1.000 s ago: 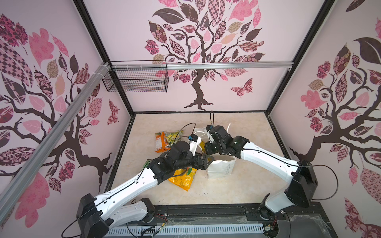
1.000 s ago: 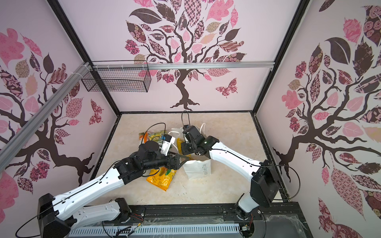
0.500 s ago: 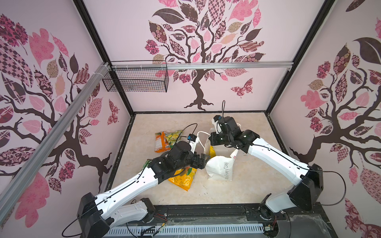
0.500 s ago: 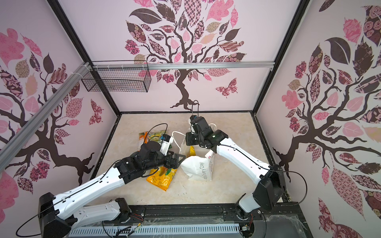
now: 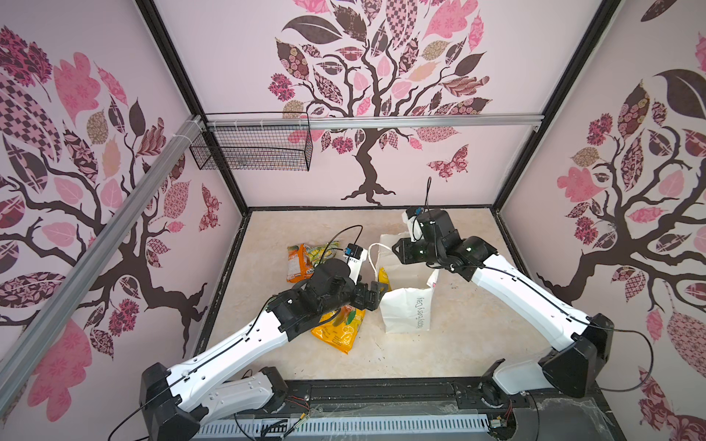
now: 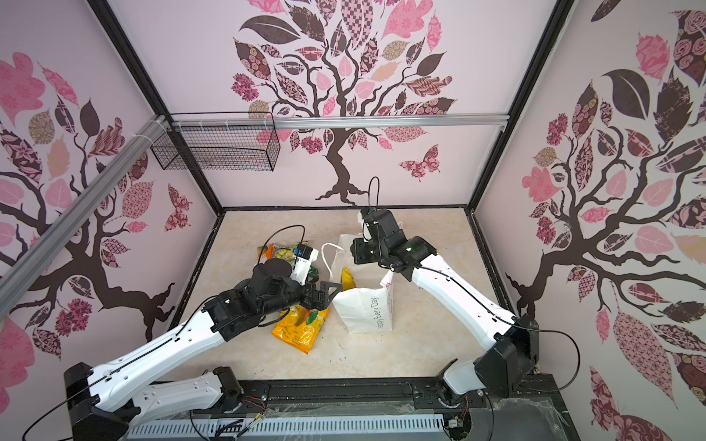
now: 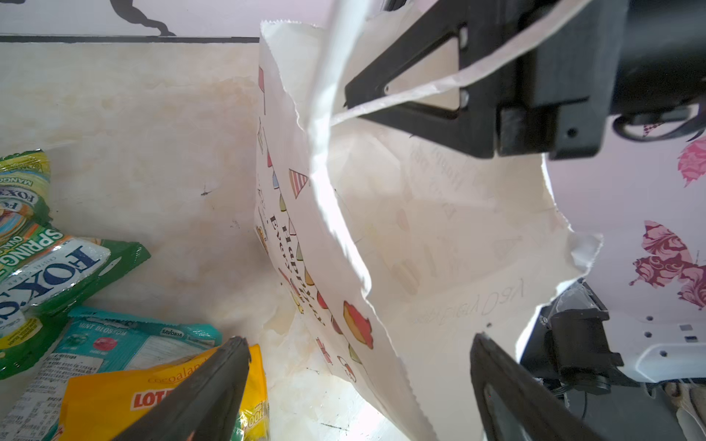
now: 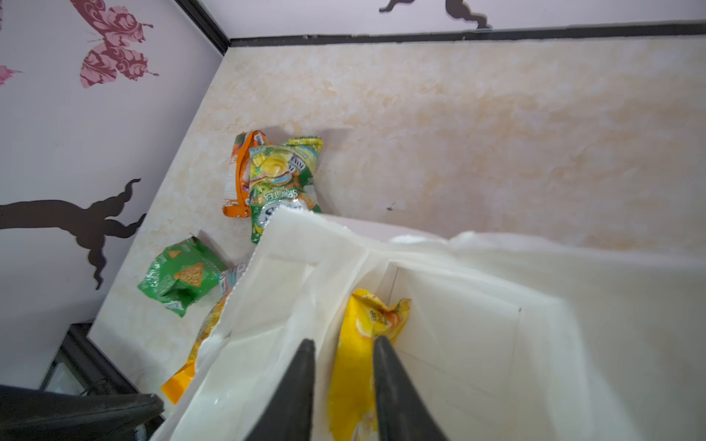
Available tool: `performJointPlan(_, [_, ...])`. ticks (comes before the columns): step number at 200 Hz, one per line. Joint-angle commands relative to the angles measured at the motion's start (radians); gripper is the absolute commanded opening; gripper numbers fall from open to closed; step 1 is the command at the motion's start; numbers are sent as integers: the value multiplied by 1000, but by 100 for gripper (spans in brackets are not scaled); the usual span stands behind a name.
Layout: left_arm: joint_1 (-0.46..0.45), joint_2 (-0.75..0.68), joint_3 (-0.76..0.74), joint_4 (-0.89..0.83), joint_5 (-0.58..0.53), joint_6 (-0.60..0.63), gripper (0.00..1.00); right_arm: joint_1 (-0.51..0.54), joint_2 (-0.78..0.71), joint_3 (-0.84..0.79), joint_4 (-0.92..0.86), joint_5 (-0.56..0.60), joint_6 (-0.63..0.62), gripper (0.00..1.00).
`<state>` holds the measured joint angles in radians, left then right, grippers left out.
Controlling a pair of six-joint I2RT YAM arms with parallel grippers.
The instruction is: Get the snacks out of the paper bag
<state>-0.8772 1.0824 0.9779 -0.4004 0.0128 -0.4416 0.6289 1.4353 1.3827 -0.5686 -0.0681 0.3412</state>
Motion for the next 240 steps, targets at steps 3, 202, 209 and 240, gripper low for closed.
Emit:
performJointPlan(3, [-1,35,5,32,42,-15,92,3,85,-52,-53,-35,-30,48])
performJointPlan(202, [-1,137,15,74,124,-55,62,14,106,-125,-117,-13,-59,100])
performJointPlan(209, [-1,134,20,72,119,-48,62,16,77,-120,-133,-17,-54,99])
performJointPlan(240, [0,89,7,87,94,-11,64,24,-2,-126,-229,-64,-54,96])
